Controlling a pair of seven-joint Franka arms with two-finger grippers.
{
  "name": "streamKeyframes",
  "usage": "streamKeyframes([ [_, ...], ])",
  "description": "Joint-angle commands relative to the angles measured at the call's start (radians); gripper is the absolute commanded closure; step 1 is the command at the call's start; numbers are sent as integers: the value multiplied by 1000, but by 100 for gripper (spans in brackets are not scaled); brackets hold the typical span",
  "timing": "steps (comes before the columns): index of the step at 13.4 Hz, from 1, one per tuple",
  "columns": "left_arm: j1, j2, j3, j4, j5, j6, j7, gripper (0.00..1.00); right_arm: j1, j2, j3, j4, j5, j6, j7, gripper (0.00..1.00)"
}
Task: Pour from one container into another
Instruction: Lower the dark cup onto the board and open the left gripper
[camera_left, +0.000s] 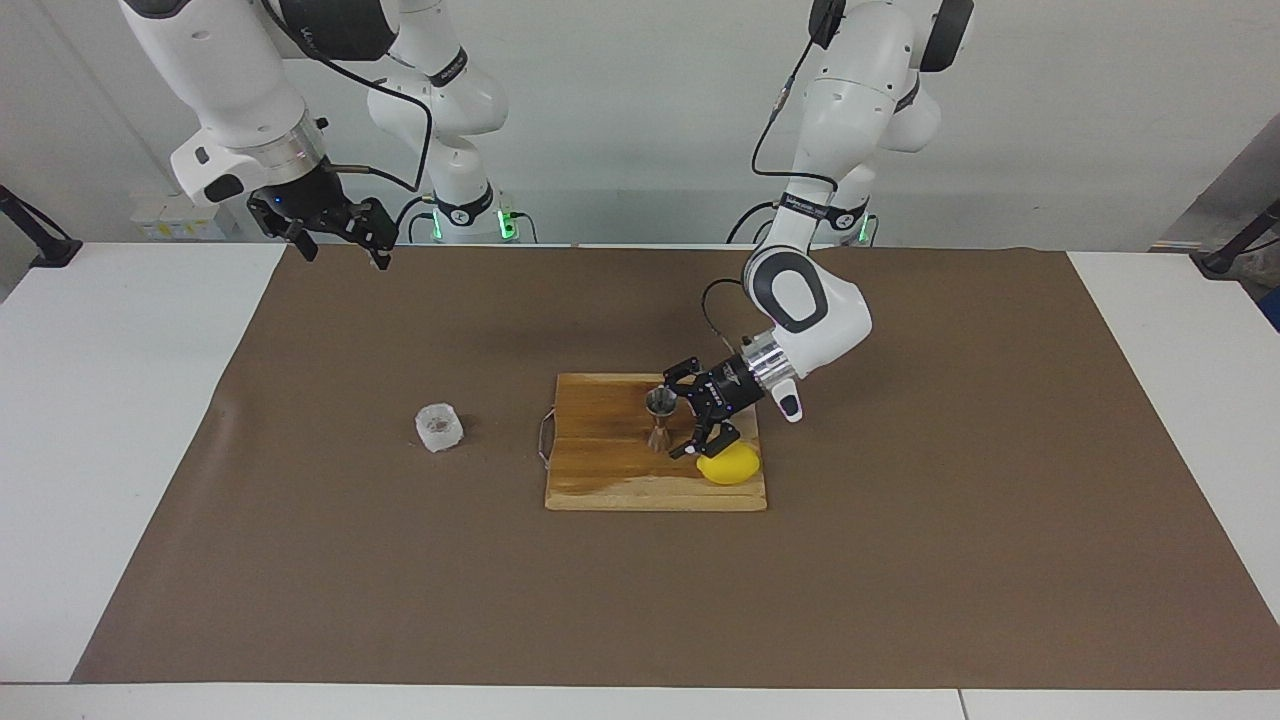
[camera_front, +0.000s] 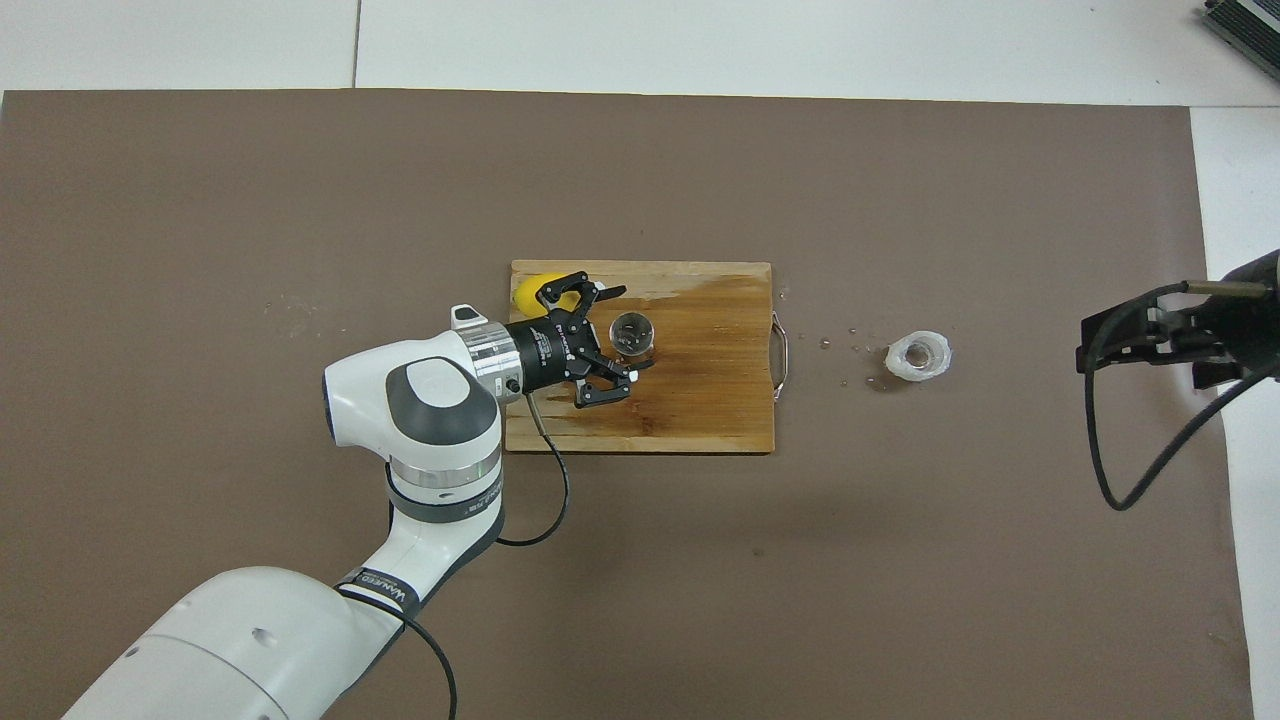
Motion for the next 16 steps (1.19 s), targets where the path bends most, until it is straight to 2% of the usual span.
streamKeyframes([
  [1,19,-38,3,-22,68,-11,3,0,-6,4,-1,7,2,-12,-13,0],
  [6,44,-152,13,-87,310,-6,-2,0,-6,4,-1,7,2,-12,-13,0],
  [8,65,-180,13,-99,370,-10,-2,0,-6,4,-1,7,2,-12,-13,0],
  [13,119,-190,27,-61,672,-13,11,0,-12,4,-5,7,2,-12,-13,0],
  [16,154,-183,27,-6,931,-40,18,0,-7,-6,1,7,4,-26,-41,0],
])
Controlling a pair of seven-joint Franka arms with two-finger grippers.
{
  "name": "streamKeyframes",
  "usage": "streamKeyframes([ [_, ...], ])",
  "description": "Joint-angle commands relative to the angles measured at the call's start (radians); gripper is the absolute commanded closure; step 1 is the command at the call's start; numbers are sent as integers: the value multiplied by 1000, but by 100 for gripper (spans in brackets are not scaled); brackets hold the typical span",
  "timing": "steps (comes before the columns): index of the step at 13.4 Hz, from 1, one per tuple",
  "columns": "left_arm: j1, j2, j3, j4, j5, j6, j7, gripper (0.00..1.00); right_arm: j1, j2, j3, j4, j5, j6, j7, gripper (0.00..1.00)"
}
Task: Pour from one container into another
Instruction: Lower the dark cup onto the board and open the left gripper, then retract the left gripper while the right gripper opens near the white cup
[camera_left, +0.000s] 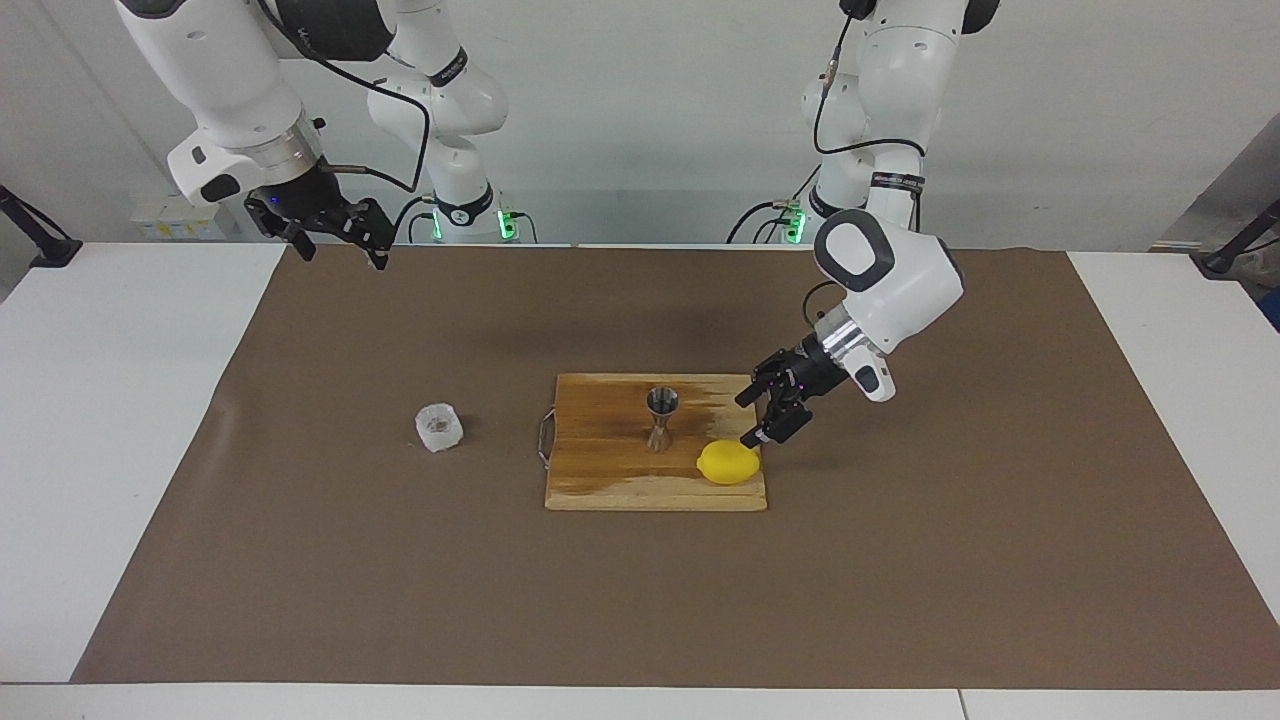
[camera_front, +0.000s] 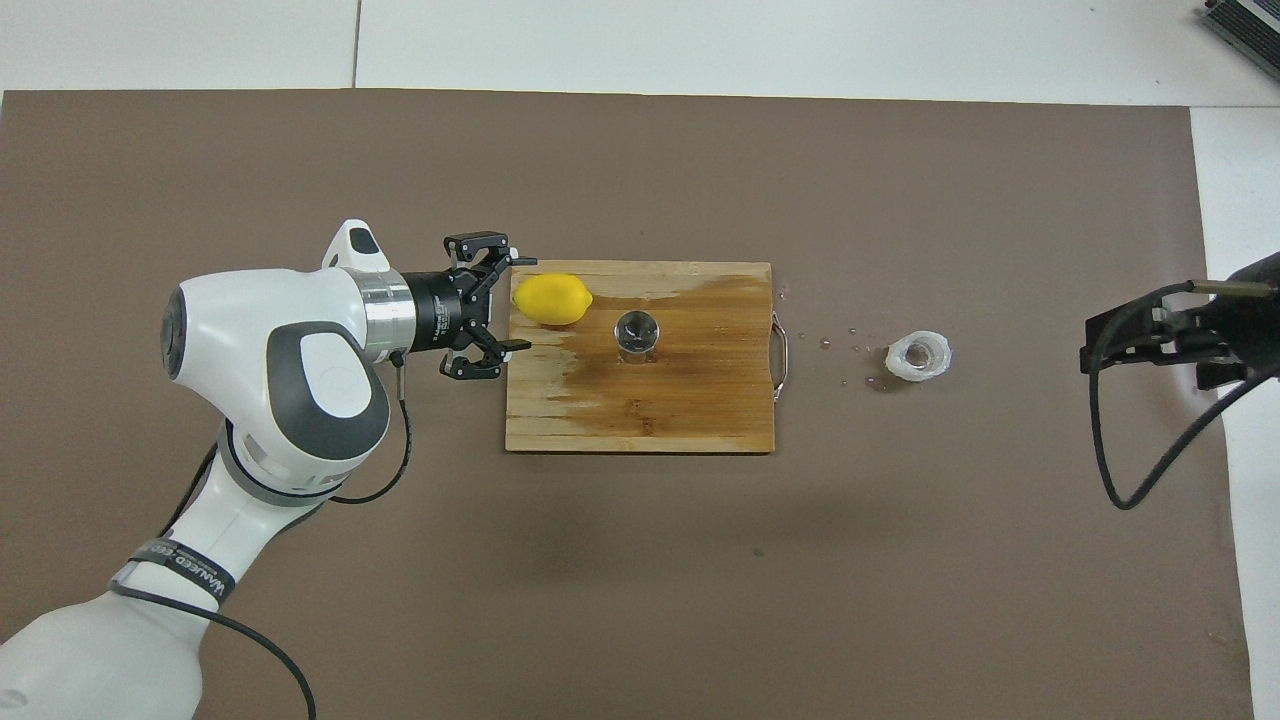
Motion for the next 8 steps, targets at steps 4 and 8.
streamKeyframes([
  [4,71,-33,3,54,416,-67,88,0,-25,-23,2,-36,71,20,-533,0],
  [8,149,-58,11,133,623,-246,214,0,-117,-61,-2,-230,166,228,-1023,0],
])
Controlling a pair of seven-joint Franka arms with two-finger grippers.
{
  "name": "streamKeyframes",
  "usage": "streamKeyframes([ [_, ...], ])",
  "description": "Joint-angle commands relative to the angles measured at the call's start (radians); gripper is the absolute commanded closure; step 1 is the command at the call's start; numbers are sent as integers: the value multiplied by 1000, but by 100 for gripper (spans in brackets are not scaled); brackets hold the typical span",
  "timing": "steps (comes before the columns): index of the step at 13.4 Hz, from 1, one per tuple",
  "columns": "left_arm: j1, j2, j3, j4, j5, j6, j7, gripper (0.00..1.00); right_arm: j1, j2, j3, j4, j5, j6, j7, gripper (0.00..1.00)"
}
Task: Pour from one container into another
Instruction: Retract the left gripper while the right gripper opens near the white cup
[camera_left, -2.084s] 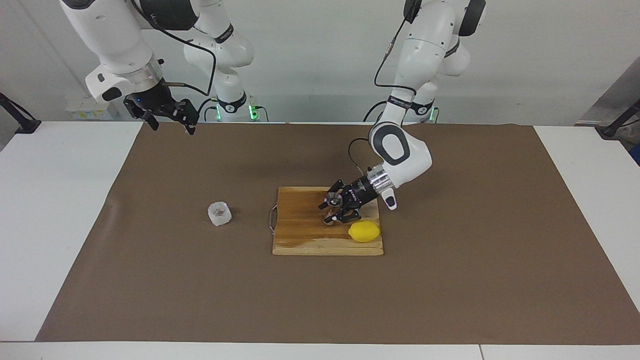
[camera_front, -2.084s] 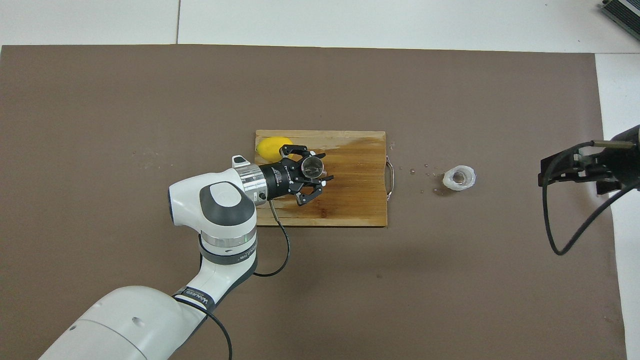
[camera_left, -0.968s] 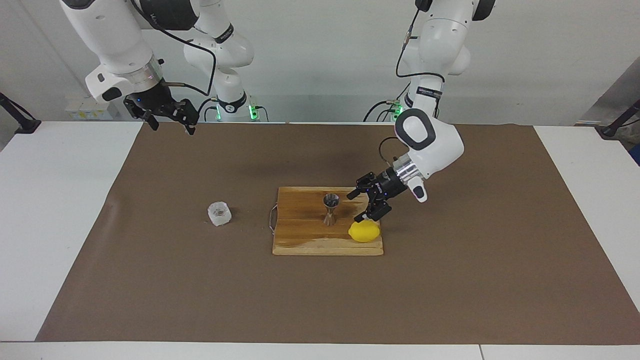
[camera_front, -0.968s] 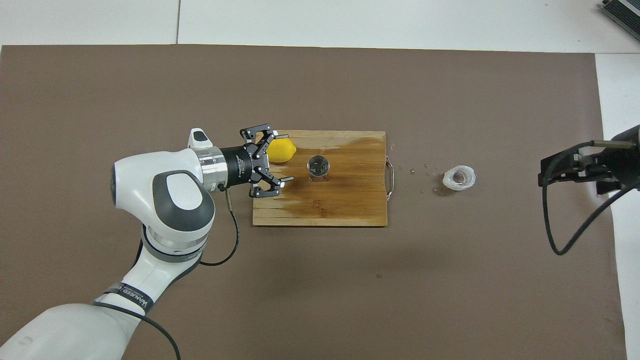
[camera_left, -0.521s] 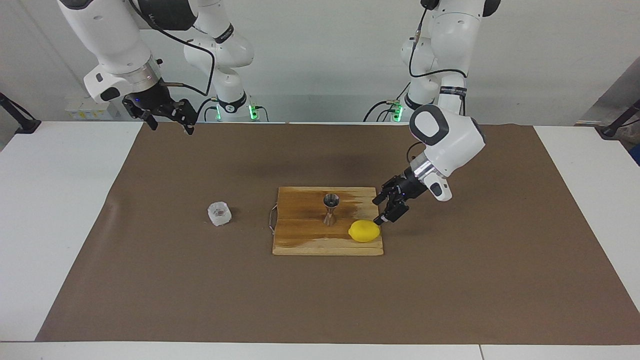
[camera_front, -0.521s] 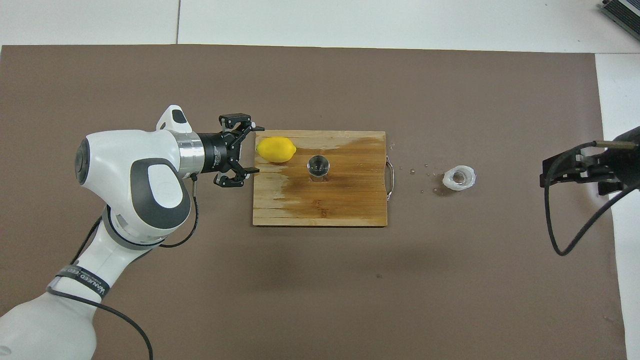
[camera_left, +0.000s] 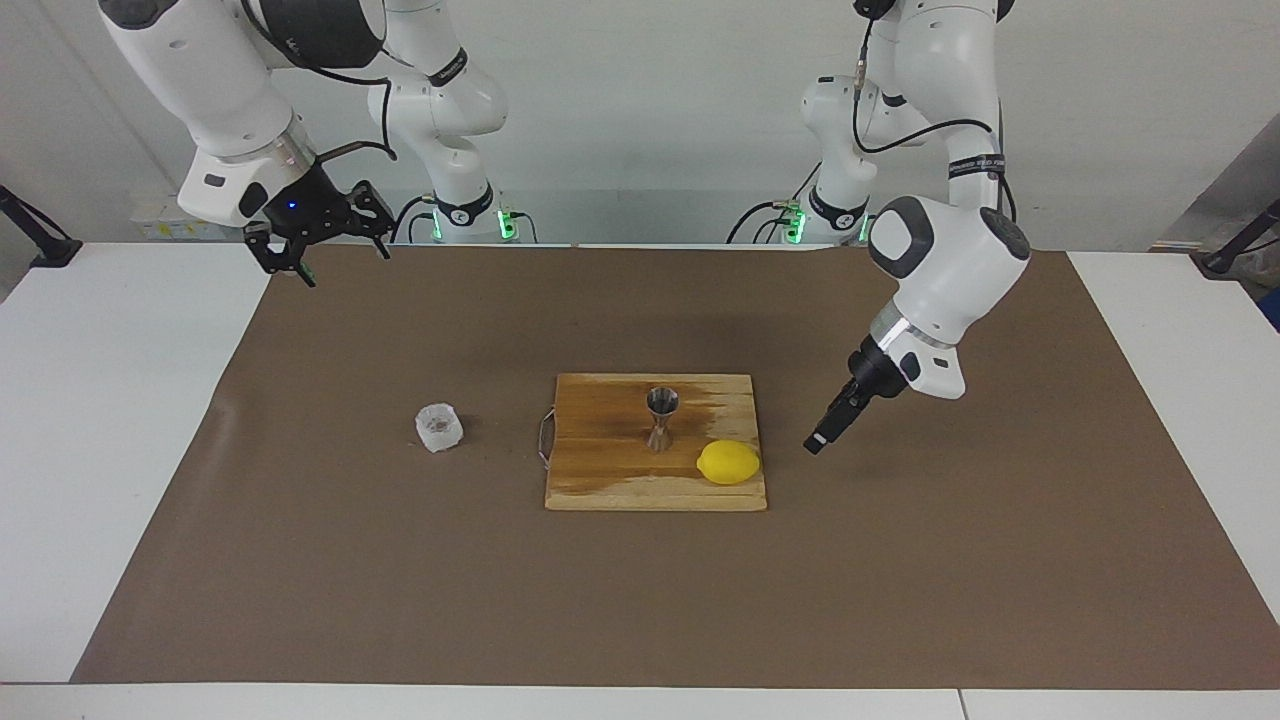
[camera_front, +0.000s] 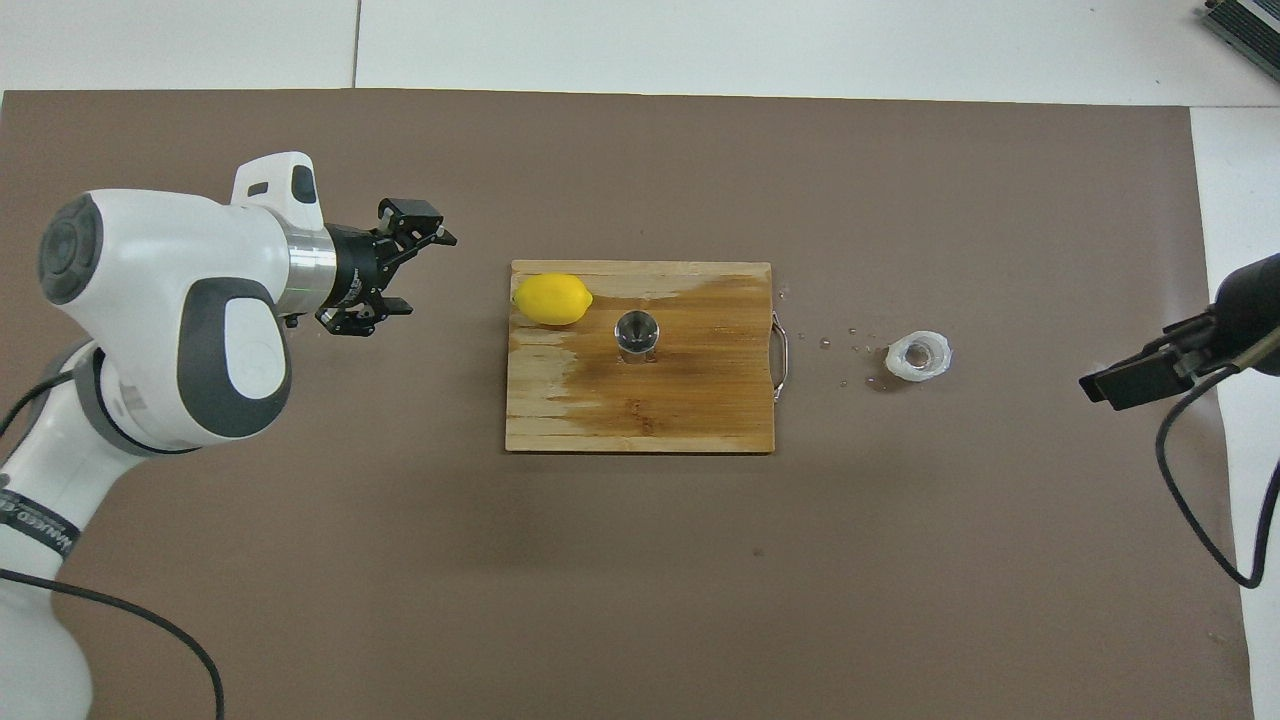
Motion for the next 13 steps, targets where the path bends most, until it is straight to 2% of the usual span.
streamKeyframes([
  [1,47,-37,-1,15,149,-85,73,0,-95,-6,1,-147,114,151,-408,0],
  [3,78,-58,4,-5,215,-149,169,0,-153,92,1,-150,231,225,-717,0],
  [5,121,-70,5,-11,227,-191,335,0,-193,187,1,-148,360,277,-954,0],
  [7,154,-93,5,-9,273,-219,473,0,-198,239,3,-148,418,305,-1089,0],
  [10,203,-143,7,-8,313,-271,659,0,-201,314,1,-153,593,311,-1269,0],
  [13,225,-175,5,41,385,-341,728,0,-223,441,3,-171,787,295,-1489,0],
])
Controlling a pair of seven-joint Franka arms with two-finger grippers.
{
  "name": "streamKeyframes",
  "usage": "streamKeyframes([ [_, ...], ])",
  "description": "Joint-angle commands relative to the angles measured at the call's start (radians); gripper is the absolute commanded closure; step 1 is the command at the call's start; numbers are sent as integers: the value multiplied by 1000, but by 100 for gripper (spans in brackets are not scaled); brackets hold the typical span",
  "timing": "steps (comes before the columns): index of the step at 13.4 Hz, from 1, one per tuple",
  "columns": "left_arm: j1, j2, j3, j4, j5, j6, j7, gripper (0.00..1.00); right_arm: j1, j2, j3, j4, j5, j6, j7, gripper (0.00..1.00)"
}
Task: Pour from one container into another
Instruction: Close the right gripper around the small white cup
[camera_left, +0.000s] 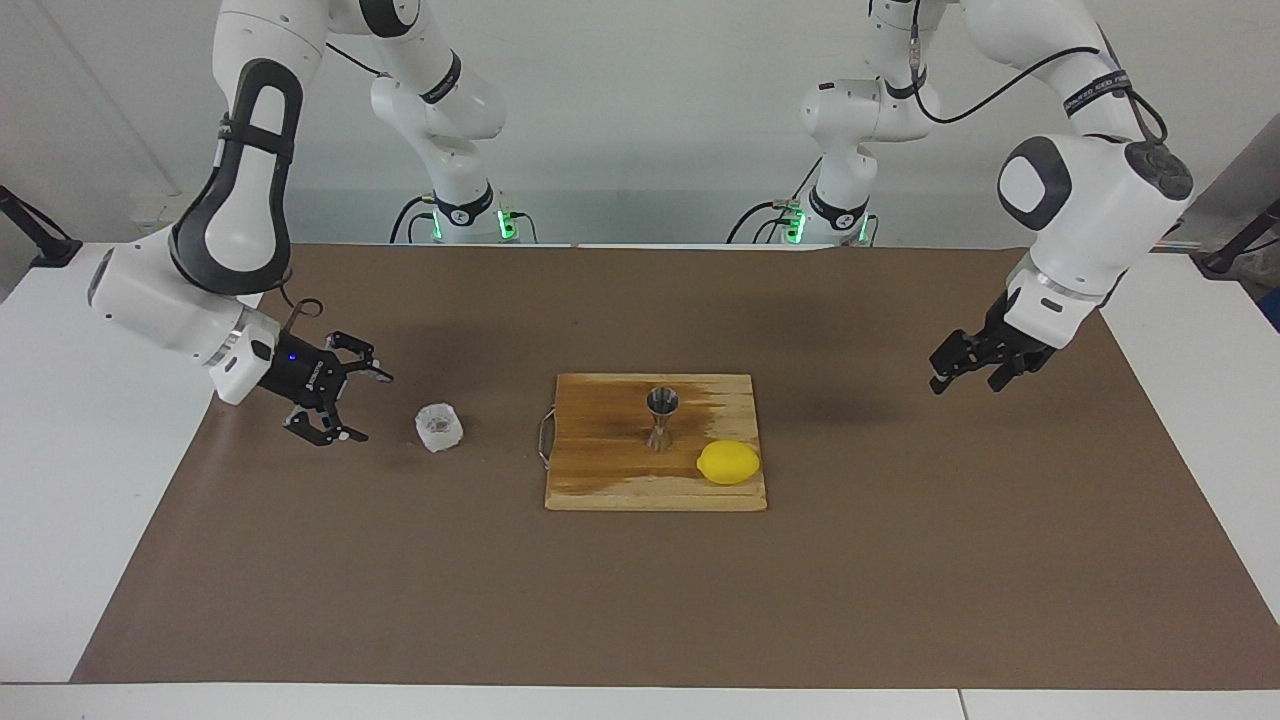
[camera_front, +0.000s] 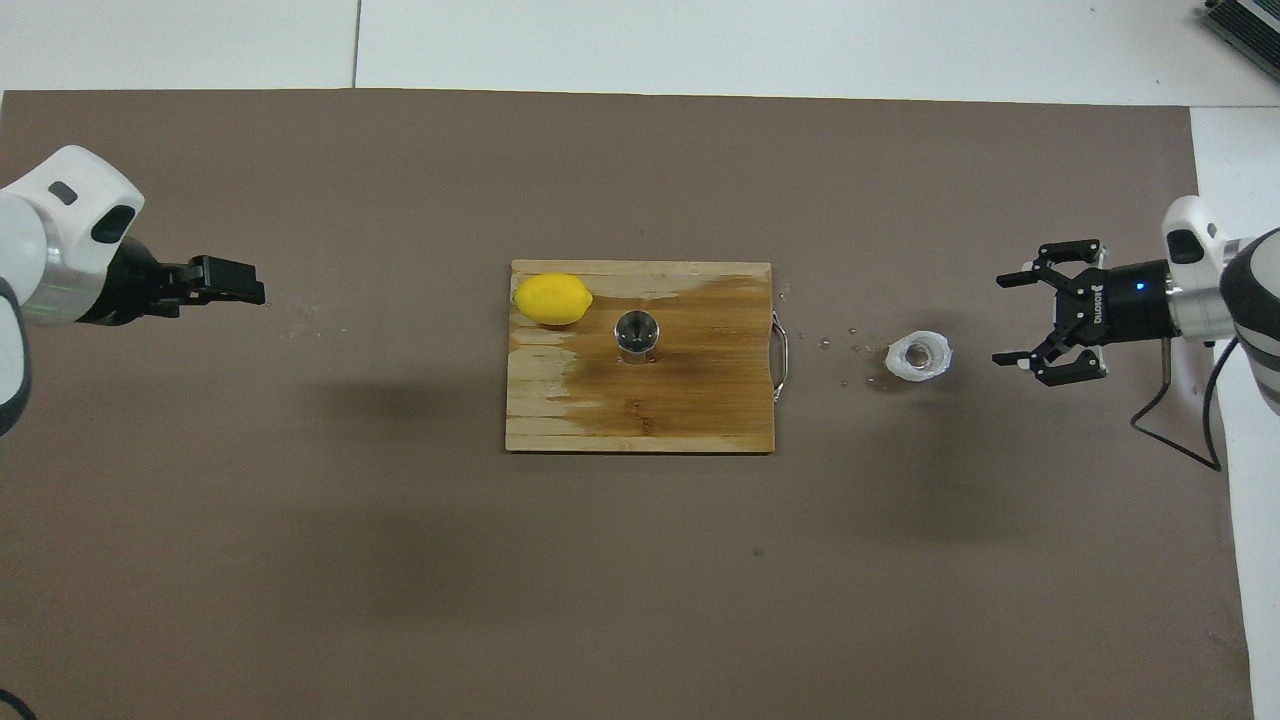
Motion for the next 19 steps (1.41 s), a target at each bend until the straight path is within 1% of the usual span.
streamKeyframes([
  [1,2,-30,-9,73,97,-107,37,0,-25,99,6,-13,138,-7,-176,0],
  [4,-10,-11,-15,239,111,-262,38,0,-25,116,10,-37,159,-30,-200,0],
  [5,-10,1,-18,291,114,-314,38,0,-12,110,9,-66,182,-33,-217,0],
  [7,-11,34,-21,397,137,-425,38,0,-14,105,9,-87,188,-39,-220,0],
  [8,-13,29,-21,405,139,-440,38,0,-11,104,9,-88,188,-33,-234,0],
  [9,-30,10,-22,388,136,-454,38,0,-5,102,9,-100,188,-27,-242,0],
  [11,-42,-69,-22,280,136,-456,41,0,34,102,6,-108,173,-4,-244,0],
  [13,-56,-88,-22,246,137,-454,41,0,43,102,7,-113,170,24,-245,0],
  [15,-70,-97,-22,232,137,-459,39,0,48,102,6,-114,170,57,-274,0],
  [16,-70,-103,-22,221,137,-459,41,0,51,104,6,-114,162,68,-277,38],
  [18,-70,-107,-22,221,137,-454,41,0,51,104,7,-114,156,96,-285,83],
  [19,-68,-107,-24,220,137,-450,41,0,51,104,7,-113,156,97,-285,99],
])
